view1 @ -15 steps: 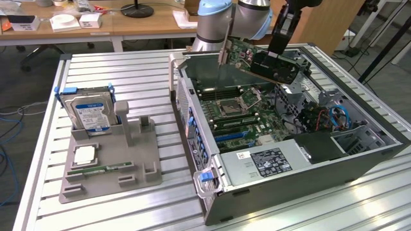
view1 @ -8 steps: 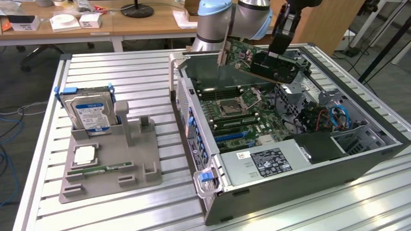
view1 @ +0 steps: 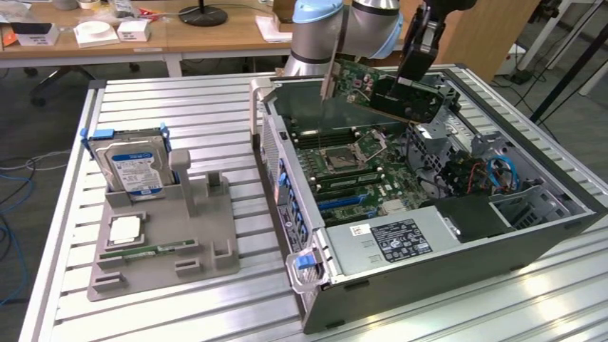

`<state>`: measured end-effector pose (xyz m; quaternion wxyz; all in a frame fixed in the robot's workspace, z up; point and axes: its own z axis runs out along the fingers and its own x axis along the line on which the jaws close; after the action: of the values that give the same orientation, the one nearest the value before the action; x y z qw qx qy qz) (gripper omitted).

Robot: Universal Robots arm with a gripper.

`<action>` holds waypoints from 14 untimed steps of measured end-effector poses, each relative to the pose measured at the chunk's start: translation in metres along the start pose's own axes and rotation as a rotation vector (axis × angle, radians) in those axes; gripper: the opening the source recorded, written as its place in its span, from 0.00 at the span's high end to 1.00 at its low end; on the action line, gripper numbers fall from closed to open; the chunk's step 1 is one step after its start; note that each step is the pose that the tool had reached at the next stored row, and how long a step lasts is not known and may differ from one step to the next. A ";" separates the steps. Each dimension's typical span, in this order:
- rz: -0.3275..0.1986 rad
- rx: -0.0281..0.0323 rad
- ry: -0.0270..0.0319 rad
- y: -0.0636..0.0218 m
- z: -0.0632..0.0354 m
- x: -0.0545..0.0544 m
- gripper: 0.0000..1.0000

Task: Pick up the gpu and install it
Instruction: 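Insert the gpu into the slot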

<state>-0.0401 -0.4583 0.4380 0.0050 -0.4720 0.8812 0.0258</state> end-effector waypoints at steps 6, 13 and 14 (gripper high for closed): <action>-0.031 -0.0009 0.0014 0.0000 0.0000 0.000 0.74; -0.064 -0.0018 0.0030 0.0000 0.0000 0.000 0.74; -0.068 -0.0020 0.0032 0.0000 0.0000 0.000 0.74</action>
<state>-0.0401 -0.4583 0.4380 0.0040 -0.5019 0.8645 0.0257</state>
